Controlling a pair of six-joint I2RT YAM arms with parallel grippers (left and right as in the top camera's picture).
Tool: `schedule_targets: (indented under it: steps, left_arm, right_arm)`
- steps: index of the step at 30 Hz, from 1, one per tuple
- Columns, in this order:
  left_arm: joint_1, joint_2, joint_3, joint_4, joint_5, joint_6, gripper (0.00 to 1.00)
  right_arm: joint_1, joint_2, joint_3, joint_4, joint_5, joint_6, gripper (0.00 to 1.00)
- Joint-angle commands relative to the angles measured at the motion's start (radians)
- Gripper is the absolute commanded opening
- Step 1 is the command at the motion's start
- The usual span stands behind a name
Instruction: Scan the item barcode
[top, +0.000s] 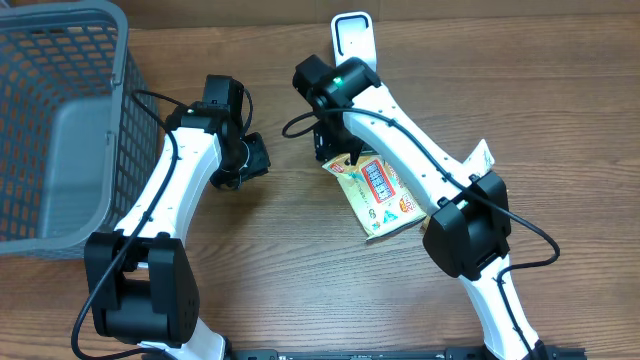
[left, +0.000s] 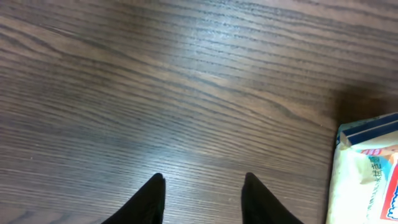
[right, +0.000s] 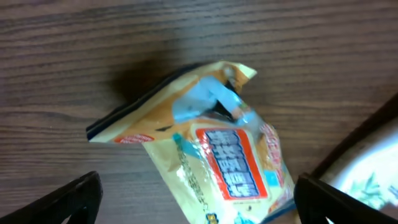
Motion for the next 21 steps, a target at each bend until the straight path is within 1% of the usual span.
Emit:
schedule_targets:
  steps: [1,2,5,6,7,8,12,15,18,21]
  left_arm:
    - [0.023,0.003,0.014,-0.001,-0.036,-0.019,0.3]
    - [0.048,0.003,0.014,-0.005,-0.037,-0.031,0.4]
    - [0.084,0.003,0.014,-0.018,-0.037,-0.037,0.43]
    - [0.095,0.003,0.014,-0.02,-0.037,-0.037,0.47]
    - [0.106,0.003,0.014,-0.021,-0.037,-0.037,0.58]
    - [0.114,0.003,0.014,-0.021,-0.037,-0.037,0.64]
    - [0.13,0.003,0.014,-0.021,-0.037,-0.036,0.66]
    - [0.13,0.003,0.014,-0.02,-0.037,-0.037,0.74]
    - [0.13,0.003,0.014,-0.021,-0.037,-0.035,0.75]
    - [0.13,0.003,0.014,-0.021,-0.037,-0.033,0.75]
  right_arm:
    - [0.042,-0.008,-0.067,0.07,0.005,-0.017,1.0]
    - [0.061,-0.008,-0.111,0.123,0.053,0.006,1.0]
    - [0.089,-0.008,-0.178,0.2,0.122,0.006,1.0]
    - [0.099,-0.008,-0.196,0.22,0.156,0.006,1.0]
    - [0.109,-0.008,-0.213,0.234,0.196,0.006,1.0]
    - [0.119,-0.008,-0.23,0.249,0.236,0.006,1.0]
    - [0.163,-0.003,-0.282,0.296,0.369,-0.028,1.0]
    - [0.186,0.006,-0.308,0.323,0.471,-0.028,1.0]
    - [0.192,0.013,-0.341,0.362,0.554,-0.028,1.0]
    - [0.185,0.031,-0.356,0.383,0.565,-0.031,1.0]
